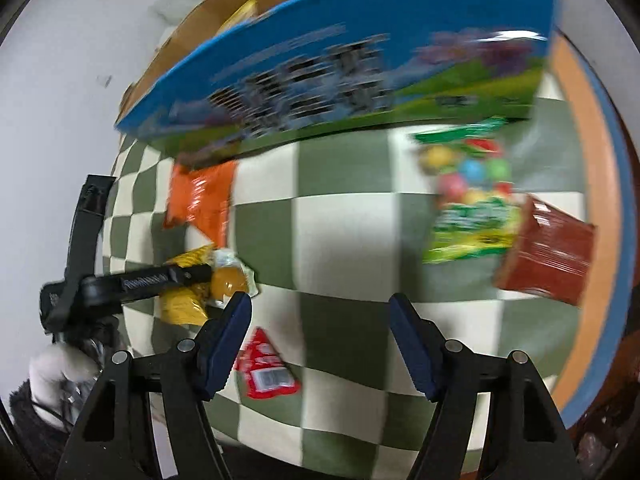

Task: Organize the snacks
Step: 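Grasp the yellow bag with left tool while right tool grasps orange bag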

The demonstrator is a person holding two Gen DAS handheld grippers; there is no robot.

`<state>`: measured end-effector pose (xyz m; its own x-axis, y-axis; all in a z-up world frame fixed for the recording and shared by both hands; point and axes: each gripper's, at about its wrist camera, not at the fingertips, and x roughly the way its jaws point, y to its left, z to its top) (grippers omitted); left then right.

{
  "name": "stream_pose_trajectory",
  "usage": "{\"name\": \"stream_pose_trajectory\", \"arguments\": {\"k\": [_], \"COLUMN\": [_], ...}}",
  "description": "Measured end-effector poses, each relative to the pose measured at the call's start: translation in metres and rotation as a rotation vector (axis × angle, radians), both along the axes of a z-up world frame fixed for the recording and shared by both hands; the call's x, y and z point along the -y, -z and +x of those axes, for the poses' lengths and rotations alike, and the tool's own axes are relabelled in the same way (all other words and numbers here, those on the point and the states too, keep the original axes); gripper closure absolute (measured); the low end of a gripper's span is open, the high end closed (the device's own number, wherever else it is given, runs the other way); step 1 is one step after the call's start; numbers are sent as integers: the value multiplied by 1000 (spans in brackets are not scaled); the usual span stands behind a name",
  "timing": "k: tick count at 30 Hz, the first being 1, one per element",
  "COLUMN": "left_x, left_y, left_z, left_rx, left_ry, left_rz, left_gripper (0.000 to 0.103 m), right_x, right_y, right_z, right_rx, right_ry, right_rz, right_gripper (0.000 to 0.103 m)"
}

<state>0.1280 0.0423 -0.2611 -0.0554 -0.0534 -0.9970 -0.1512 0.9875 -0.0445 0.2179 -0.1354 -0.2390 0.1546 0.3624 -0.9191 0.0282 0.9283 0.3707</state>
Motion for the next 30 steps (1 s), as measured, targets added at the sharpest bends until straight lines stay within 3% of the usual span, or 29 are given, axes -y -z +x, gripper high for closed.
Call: {"name": "stream_pose_trajectory", "arguments": {"k": [3, 7, 13, 16, 18, 20, 22, 25, 30], "left_x": [-22, -63, -87, -99, -95, -100, -102, -106, -109], "left_y": [-9, -13, -14, -14, -13, -13, -14, -15, -15], "left_z": [-16, -34, -56, -62, -59, -61, -64, -65, -64], "left_rx": [52, 67, 99, 111, 115, 123, 131, 133, 138], "left_ry": [-28, -161, -264, -286, -292, -305, -313, -315, -322], "left_rz": [68, 51, 44, 26, 20, 7, 6, 1, 0], "left_gripper": [54, 54, 54, 54, 54, 54, 54, 54, 54], "right_x": [-34, -85, -135, -162, -186, -198, -211, -229, -237], "right_y": [0, 5, 39, 40, 33, 20, 2, 2, 45], "right_z": [11, 40, 91, 87, 71, 60, 55, 65, 99], "right_rx": [38, 92, 97, 66, 0, 5, 93, 144, -21], "right_ry": [-84, -182, -178, -240, -340, -404, -490, -554, -495], "right_rz": [1, 9, 45, 111, 188, 211, 107, -85, -103], "right_gripper": [29, 29, 29, 28, 28, 28, 23, 21, 21]}}
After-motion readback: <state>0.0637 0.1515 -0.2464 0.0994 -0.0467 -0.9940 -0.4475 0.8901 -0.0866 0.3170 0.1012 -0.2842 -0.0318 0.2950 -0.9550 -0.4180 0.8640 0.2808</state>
